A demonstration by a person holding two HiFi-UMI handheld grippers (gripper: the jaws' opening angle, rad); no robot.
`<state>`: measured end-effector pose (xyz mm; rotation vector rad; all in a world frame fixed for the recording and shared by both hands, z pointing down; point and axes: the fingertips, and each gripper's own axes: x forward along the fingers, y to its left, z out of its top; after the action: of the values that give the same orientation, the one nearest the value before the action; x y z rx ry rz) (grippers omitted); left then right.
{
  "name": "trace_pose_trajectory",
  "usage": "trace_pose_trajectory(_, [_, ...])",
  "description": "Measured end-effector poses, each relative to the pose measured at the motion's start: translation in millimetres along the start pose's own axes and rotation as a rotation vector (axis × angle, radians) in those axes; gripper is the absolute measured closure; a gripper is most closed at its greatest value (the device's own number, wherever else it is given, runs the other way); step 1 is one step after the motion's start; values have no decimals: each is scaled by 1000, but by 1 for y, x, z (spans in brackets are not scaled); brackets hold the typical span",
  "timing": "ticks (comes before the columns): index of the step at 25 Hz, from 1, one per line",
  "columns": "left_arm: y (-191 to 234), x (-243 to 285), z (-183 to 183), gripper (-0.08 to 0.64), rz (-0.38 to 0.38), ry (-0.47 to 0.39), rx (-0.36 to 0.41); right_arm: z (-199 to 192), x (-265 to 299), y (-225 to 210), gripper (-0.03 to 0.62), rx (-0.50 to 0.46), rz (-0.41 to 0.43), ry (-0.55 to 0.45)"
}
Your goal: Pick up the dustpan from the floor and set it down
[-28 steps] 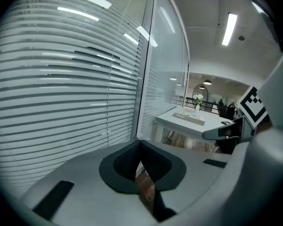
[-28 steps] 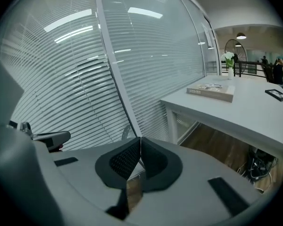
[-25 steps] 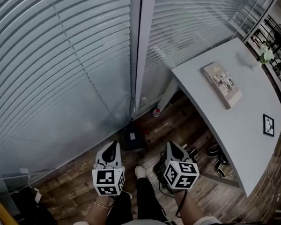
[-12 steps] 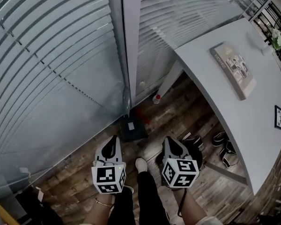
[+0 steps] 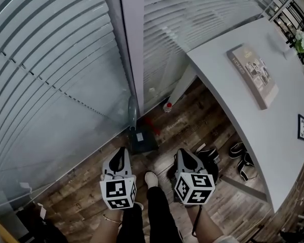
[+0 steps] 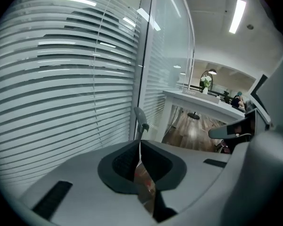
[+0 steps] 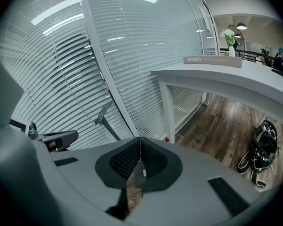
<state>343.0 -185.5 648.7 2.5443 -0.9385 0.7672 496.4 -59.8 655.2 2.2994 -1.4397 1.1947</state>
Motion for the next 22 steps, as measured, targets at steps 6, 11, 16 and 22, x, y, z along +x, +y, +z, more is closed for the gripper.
trace_pose_trajectory(6, [-2,12,-2,540,-18,-10,-24,-2,4,-3,560,9,3,2])
trace_pose_trajectory(11, [-3,18,-2,506,-26,-15,-31,-2,6,-6,560,17,2,2])
trace_pose_trajectory(16, [-5,25,-6,438,-36,-8,-29,-3,7,-11,560,26,0,4])
trace_pose_trajectory(22, [-6,37,-11,373,-43,-10,-25,-8,11,-15,560,34,-2,10])
